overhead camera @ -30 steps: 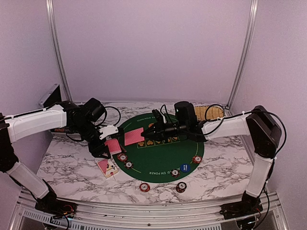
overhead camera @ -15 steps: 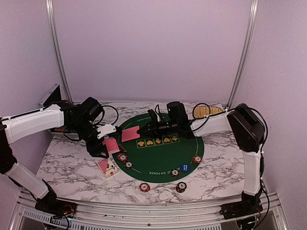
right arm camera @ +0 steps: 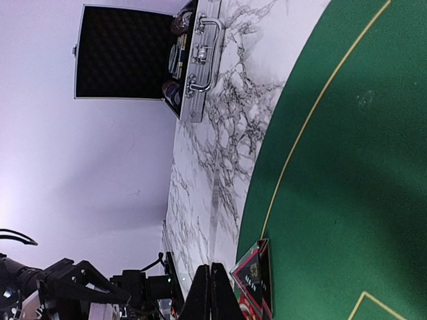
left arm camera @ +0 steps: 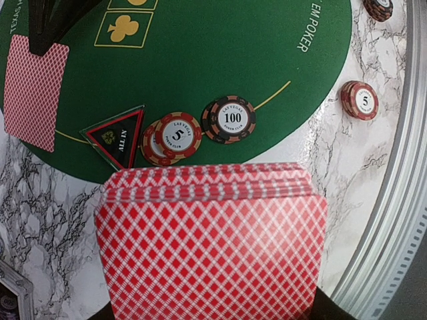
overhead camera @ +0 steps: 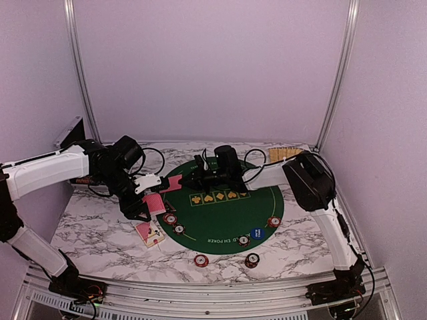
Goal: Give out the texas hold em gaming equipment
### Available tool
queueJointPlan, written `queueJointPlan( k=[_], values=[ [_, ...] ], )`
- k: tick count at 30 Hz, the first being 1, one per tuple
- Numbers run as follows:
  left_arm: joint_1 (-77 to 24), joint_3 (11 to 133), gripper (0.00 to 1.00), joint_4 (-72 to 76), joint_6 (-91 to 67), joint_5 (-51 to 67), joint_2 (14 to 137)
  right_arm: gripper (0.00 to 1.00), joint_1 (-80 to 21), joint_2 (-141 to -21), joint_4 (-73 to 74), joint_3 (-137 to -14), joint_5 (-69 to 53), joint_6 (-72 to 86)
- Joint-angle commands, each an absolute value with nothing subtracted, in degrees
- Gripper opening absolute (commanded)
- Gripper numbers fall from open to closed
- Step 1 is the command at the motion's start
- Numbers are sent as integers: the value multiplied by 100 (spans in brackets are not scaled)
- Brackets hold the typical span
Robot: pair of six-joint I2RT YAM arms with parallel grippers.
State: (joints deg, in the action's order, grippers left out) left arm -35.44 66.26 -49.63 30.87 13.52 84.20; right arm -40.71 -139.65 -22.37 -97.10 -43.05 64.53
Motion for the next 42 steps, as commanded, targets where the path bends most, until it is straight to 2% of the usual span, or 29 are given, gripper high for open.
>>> queueJointPlan(
  k=[1, 8, 14, 22, 29, 38, 42],
  values=[
    [-3507, 6612, 2, -5089, 3050, 1512, 8237, 0, -4168, -14317, -2271, -10327, -4012, 6572],
    [-3507, 6693, 2, -5082, 2997, 1529, 8364, 0, -4296, -14829, -1657, -11036, -3619, 6304],
    [-3505, 6741, 0, -5080, 2964, 1522, 8409, 2, -4380, -14845, -1057, -11143, -3147, 5791],
    [-3507, 6724, 0, -5064, 2895, 1523, 8391, 46, -4450, -14385, -681, -10742, -2633, 5243],
    [-3507, 6732, 0, -5045, 2887, 1468, 8344, 72, -4453, -13805, -584, -10268, -2472, 4887],
    [-3507, 6804, 1, -4960, 2843, 1476, 8357, 96, -4478, -12414, -1075, -8804, -2742, 4717],
    [-3507, 6838, 1, -4908, 2830, 1444, 8344, 99, -4574, -11881, -1454, -8208, -3196, 4841]
  ],
)
